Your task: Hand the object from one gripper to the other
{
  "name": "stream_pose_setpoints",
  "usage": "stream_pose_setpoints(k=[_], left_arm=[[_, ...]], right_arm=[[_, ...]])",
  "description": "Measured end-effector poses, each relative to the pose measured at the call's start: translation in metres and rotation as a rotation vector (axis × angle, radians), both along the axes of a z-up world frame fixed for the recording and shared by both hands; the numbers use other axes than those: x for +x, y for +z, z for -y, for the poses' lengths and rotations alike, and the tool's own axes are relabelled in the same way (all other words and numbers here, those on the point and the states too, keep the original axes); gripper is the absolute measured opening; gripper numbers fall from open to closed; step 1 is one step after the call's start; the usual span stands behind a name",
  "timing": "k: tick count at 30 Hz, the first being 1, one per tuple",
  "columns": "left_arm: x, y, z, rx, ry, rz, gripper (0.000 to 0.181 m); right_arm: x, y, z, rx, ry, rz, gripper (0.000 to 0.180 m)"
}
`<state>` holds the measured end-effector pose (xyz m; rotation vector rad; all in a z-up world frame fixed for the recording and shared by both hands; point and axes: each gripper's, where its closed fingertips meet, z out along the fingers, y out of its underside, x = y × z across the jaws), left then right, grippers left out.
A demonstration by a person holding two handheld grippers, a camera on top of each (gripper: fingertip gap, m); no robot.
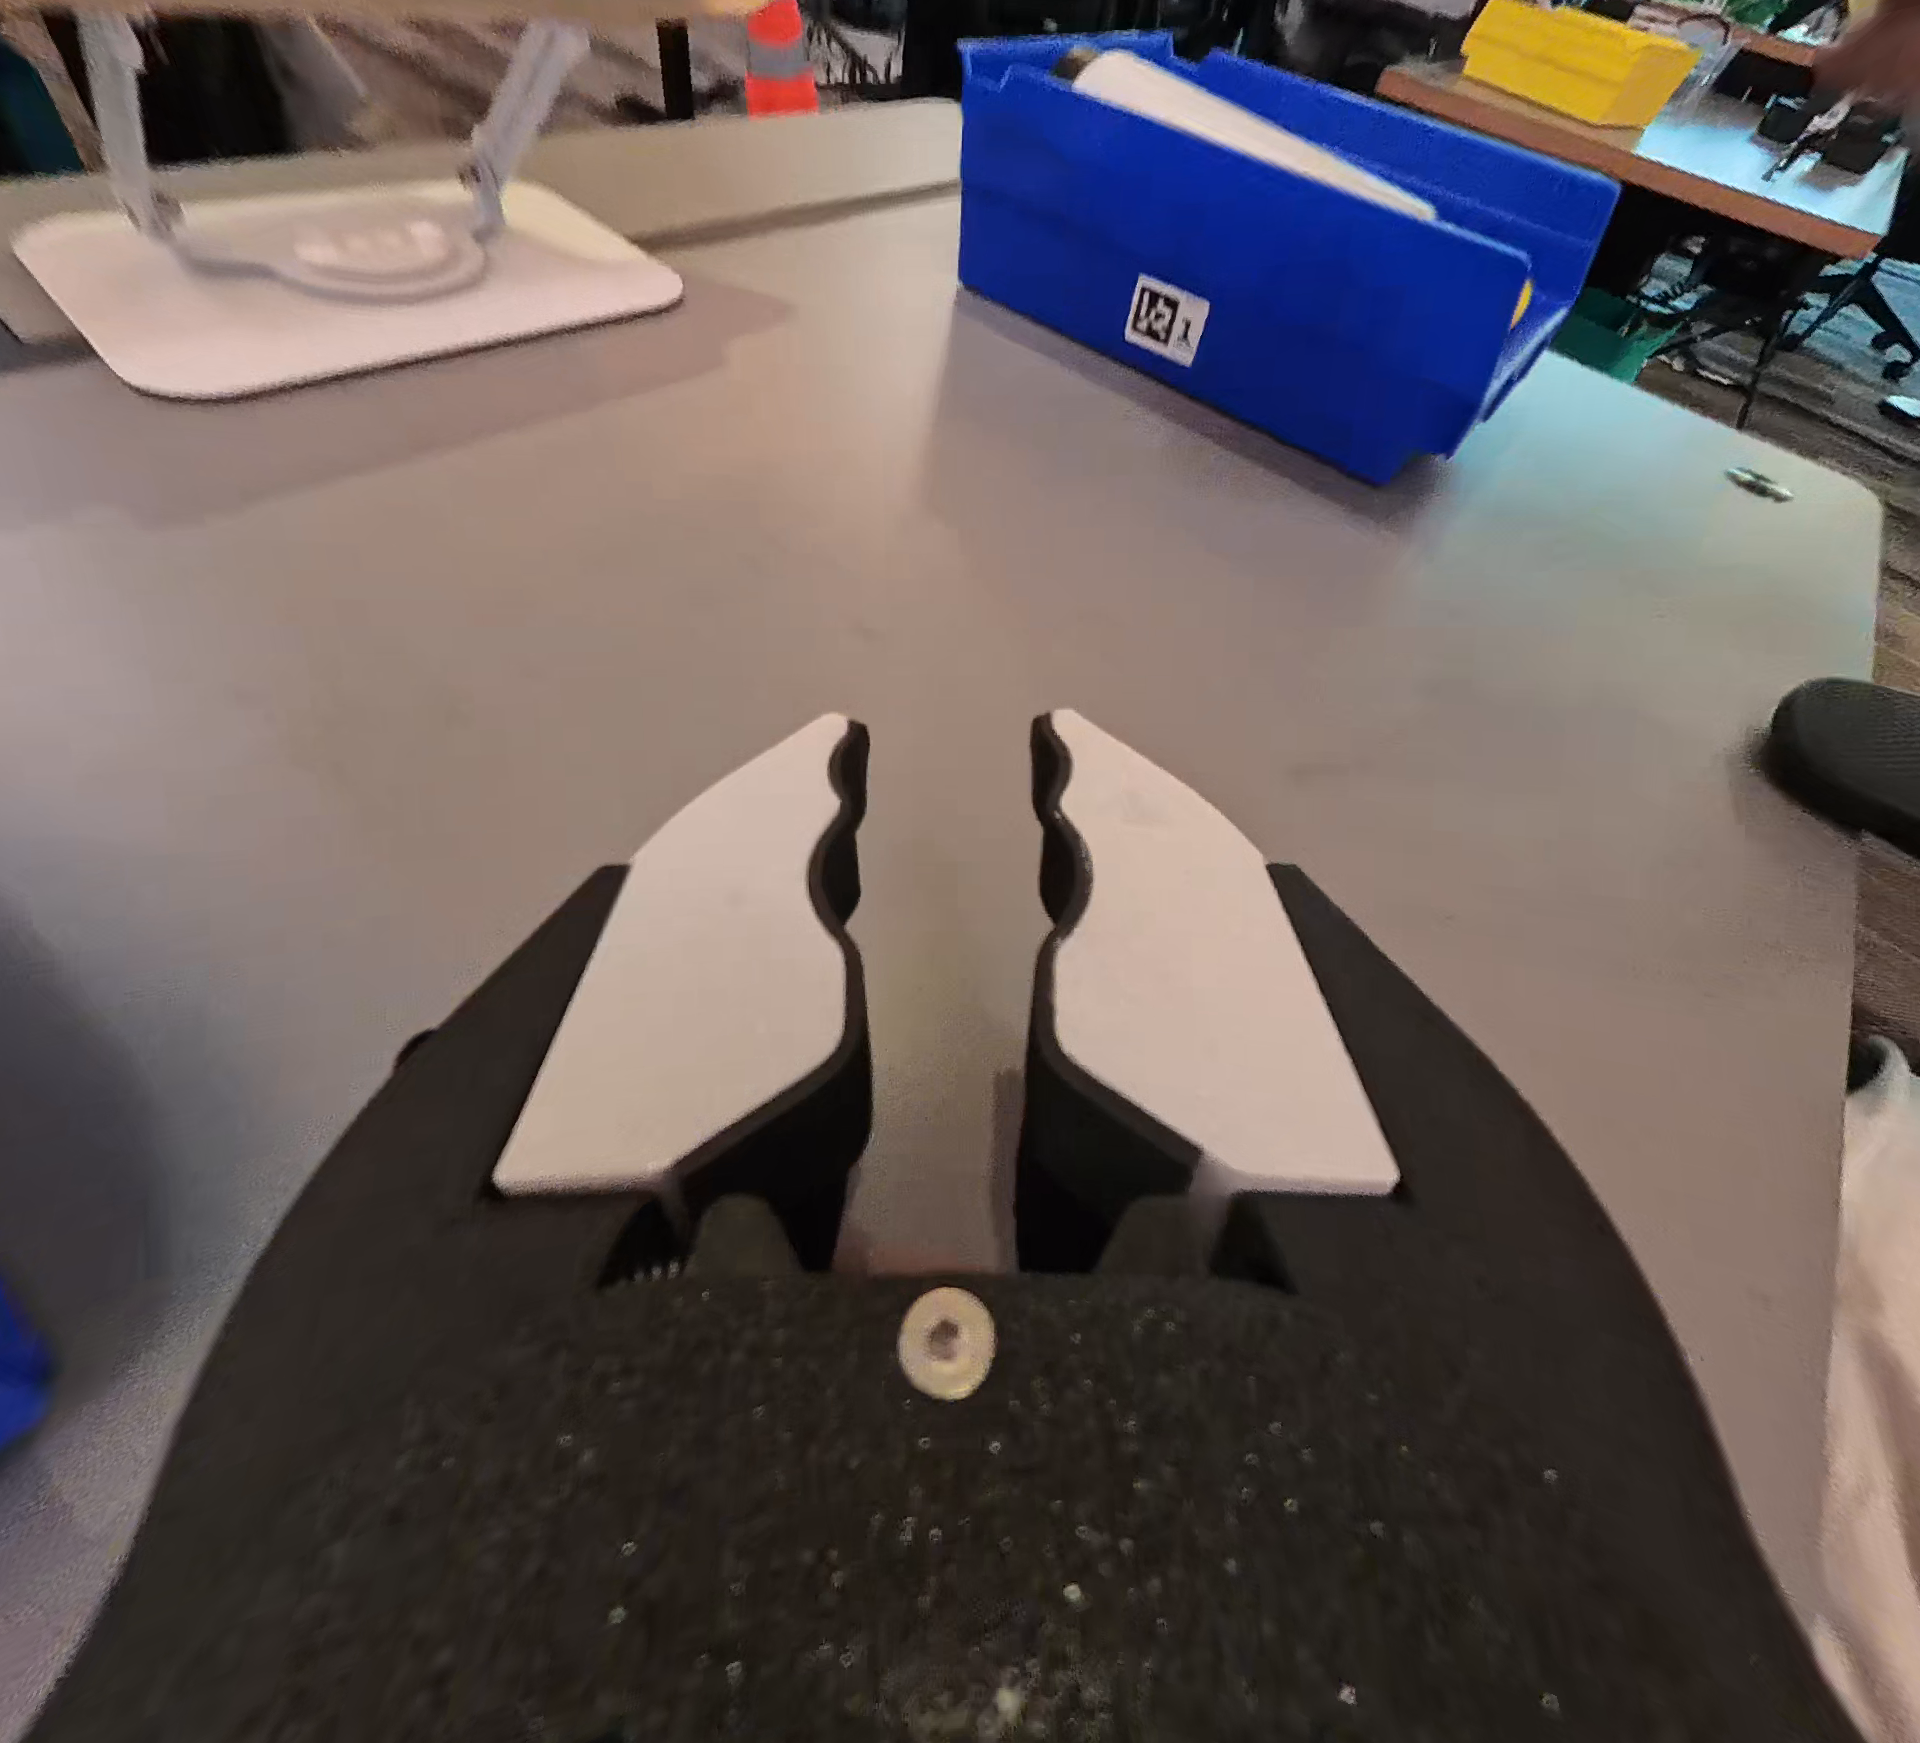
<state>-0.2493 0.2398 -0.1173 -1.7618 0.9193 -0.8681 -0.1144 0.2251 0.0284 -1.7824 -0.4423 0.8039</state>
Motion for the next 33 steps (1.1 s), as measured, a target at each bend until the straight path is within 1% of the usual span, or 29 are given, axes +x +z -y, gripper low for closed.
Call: stream_pose_setpoints(k=[2, 3, 4, 5, 6, 7, 8, 9, 11, 12, 14, 16, 19, 21, 23, 26, 28, 30, 31, 33], left_arm=[[0.002, -0.005, 0.001, -0.027, -0.007, -0.010, 0.034], [0.004, -0.007, 0.002, -0.036, -0.015, -0.020, 0.037], [0.003, -0.010, 0.002, -0.042, -0.010, -0.039, 0.038], [0.003, -0.011, 0.001, -0.043, -0.002, -0.048, 0.040], [0.004, -0.009, 0.002, -0.042, -0.006, -0.042, 0.041], [0.005, -0.006, 0.004, -0.040, -0.020, -0.030, 0.043], [0.007, -0.004, 0.007, -0.035, -0.037, -0.022, 0.044], [0.009, -0.002, 0.009, -0.024, -0.055, -0.021, 0.045], [0.014, 0.000, 0.014, 0.016, -0.104, -0.028, 0.048], [0.017, 0.002, 0.019, 0.040, -0.144, -0.034, 0.050], [0.021, 0.013, 0.034, 0.075, -0.238, -0.033, 0.050], [0.021, 0.033, 0.053, 0.088, -0.358, -0.015, 0.050], [0.000, 0.078, 0.074, 0.103, -0.504, 0.016, 0.052], [-0.029, 0.102, 0.073, 0.129, -0.550, -0.011, 0.052], [-0.064, 0.114, 0.055, 0.164, -0.538, -0.084, 0.048], [-0.112, 0.110, 0.009, 0.143, -0.487, -0.287, 0.048], [-0.137, 0.092, -0.028, 0.130, -0.441, -0.488, 0.050], [-0.156, 0.065, -0.055, 0.138, -0.458, -0.695, 0.051], [-0.161, 0.053, -0.066, 0.145, -0.480, -0.773, 0.050], [-0.162, 0.035, -0.079, 0.140, -0.547, -0.840, 0.051]], right_arm=[[-0.062, -0.060, 0.032, -0.081, 0.178, -0.105, 0.038], [-0.080, -0.084, 0.044, -0.106, 0.227, -0.174, 0.038], [-0.087, -0.104, 0.047, -0.140, 0.216, -0.267, 0.037], [-0.086, -0.119, 0.043, -0.213, 0.165, -0.365, 0.038], [-0.086, -0.125, 0.040, -0.291, 0.156, -0.456, 0.043], [-0.085, -0.125, 0.039, -0.333, 0.190, -0.505, 0.044], [-0.083, -0.125, 0.036, -0.348, 0.212, -0.504, 0.044], [-0.077, -0.124, 0.031, -0.348, 0.207, -0.510, 0.044], [-0.060, -0.112, 0.019, -0.317, 0.152, -0.584, 0.044], [-0.053, -0.109, 0.017, -0.294, 0.129, -0.587, 0.044], [-0.047, -0.112, 0.016, -0.257, 0.101, -0.502, 0.044], [-0.046, -0.114, 0.020, -0.230, 0.093, -0.441, 0.043], [-0.053, -0.107, 0.029, -0.233, 0.125, -0.503, 0.043], [-0.061, -0.108, 0.035, -0.261, 0.165, -0.518, 0.043], [-0.068, -0.110, 0.038, -0.284, 0.197, -0.506, 0.043], [-0.075, -0.113, 0.040, -0.302, 0.225, -0.497, 0.044], [-0.079, -0.115, 0.041, -0.328, 0.248, -0.515, 0.043], [-0.083, -0.119, 0.041, -0.379, 0.279, -0.535, 0.043], [-0.086, -0.121, 0.042, -0.410, 0.303, -0.540, 0.042], [-0.091, -0.124, 0.042, -0.450, 0.346, -0.566, 0.042]])
